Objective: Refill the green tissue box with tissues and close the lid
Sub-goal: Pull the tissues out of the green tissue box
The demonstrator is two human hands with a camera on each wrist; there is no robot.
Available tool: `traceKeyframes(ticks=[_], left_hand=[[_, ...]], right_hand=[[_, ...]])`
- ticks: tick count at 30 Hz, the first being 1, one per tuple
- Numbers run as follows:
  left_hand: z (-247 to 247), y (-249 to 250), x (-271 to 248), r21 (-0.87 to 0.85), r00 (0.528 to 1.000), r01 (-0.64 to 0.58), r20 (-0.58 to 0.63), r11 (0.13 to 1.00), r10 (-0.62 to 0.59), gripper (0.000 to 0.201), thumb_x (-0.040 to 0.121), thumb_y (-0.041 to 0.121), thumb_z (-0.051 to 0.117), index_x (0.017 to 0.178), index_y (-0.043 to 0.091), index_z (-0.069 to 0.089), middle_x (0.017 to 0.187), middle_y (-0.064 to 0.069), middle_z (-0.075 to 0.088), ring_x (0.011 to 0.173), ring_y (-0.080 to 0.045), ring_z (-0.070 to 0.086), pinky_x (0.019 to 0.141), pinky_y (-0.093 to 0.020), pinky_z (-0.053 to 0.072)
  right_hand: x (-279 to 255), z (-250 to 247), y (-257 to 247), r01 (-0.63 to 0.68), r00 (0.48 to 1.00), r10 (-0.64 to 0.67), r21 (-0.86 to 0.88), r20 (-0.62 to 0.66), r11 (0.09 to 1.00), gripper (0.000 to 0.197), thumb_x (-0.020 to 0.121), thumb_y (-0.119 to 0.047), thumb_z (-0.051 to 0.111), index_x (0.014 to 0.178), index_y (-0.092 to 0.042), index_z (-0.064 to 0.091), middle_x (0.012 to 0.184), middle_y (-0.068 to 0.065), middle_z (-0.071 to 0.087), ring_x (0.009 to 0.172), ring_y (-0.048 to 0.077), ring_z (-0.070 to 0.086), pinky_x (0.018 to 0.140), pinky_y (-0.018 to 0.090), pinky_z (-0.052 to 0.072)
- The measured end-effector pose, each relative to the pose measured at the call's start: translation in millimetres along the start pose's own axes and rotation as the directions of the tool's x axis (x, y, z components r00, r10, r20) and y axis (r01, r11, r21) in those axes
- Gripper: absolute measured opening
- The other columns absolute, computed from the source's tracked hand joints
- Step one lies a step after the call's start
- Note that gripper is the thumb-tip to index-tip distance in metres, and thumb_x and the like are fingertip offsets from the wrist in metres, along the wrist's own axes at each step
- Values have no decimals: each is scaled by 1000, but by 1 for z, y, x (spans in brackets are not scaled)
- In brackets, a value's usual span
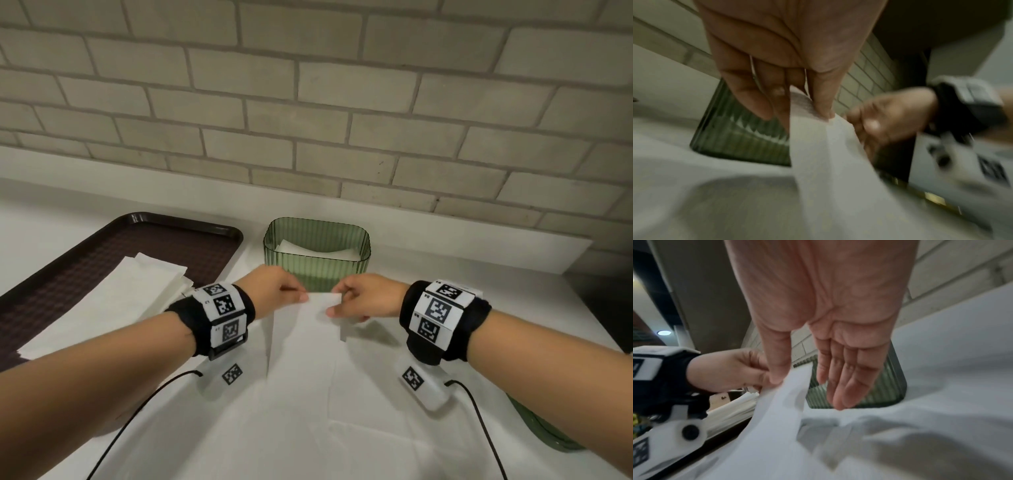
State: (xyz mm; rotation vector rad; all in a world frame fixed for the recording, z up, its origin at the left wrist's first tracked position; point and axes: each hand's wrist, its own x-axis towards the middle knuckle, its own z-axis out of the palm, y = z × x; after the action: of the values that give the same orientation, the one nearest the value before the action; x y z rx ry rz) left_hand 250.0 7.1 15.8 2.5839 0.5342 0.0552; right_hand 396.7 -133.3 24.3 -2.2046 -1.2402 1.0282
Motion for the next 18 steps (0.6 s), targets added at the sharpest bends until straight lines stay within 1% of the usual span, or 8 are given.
traceKeyframes(ticks=[2, 4, 7, 8, 11, 13, 16, 18], left_hand=[[-12, -1, 1, -126, 997, 12, -80, 992, -22, 24, 90, 31, 59, 107, 19, 71, 98, 9, 68, 76, 2, 56, 64, -6, 39], [-23, -3, 2, -280, 984, 34, -159, 960, -81, 16, 89, 30, 61, 98, 22, 72, 89, 7, 68, 71, -2, 58, 52, -5, 42], [-41, -9, 4, -440, 946, 56, -265, 896, -189, 10, 91, 28, 59, 90, 24, 68, 74, 7, 64, 64, -8, 56, 47, -10, 47], [-47, -12, 5, -498, 930, 63, -285, 865, -232, 11, 92, 27, 58, 91, 21, 67, 72, 6, 62, 61, -8, 55, 49, -12, 49], [-63, -19, 9, -706, 882, 89, -272, 703, -384, 15, 94, 27, 53, 92, 17, 64, 78, 1, 63, 56, -10, 63, 62, -24, 56], [-66, -22, 11, -787, 848, 95, -257, 609, -464, 13, 95, 26, 52, 88, 21, 61, 79, 2, 62, 49, -4, 63, 52, -17, 54], [-66, -23, 18, -797, 809, 123, -264, 591, -525, 9, 93, 25, 56, 99, 19, 58, 82, 3, 60, 64, -7, 59, 46, -13, 51], [-63, -22, 24, -778, 802, 130, -282, 615, -526, 16, 90, 22, 60, 106, 19, 56, 81, 4, 59, 67, -9, 57, 54, -18, 54]], right_hand=[[1, 8, 2, 24, 1000, -25, 127, 8, 992, 32, 79, -24, 74, 105, -13, 57, 87, -4, 65, 76, 12, 60, 67, 25, 48], [2, 12, 3, 36, 999, -29, 257, -32, 966, 39, 78, -18, 76, 112, -7, 59, 105, 8, 69, 91, 23, 65, 77, 34, 50], [4, 16, 2, 76, 992, -33, 369, -123, 926, 33, 76, -14, 77, 104, -4, 64, 109, 15, 70, 102, 31, 66, 90, 43, 52], [4, 16, 1, 93, 988, -38, 386, -148, 918, 29, 76, -14, 77, 101, -5, 66, 106, 13, 71, 98, 30, 67, 89, 41, 53], [3, 13, -5, 156, 977, -50, 526, -209, 836, 18, 80, -7, 72, 97, -6, 66, 100, 14, 68, 84, 24, 63, 75, 30, 54], [5, 7, -10, 206, 957, -23, 624, -289, 753, 16, 82, -5, 68, 97, -8, 63, 101, 14, 67, 80, 22, 61, 73, 28, 54], [14, -8, -16, 298, 880, 70, 660, -470, 690, 20, 85, -7, 66, 104, -8, 59, 103, 12, 67, 77, 19, 65, 65, 27, 56], [25, -19, -17, 323, 802, 129, 604, -584, 728, 27, 86, -11, 66, 111, -7, 57, 104, 11, 65, 78, 21, 64, 62, 28, 54]])
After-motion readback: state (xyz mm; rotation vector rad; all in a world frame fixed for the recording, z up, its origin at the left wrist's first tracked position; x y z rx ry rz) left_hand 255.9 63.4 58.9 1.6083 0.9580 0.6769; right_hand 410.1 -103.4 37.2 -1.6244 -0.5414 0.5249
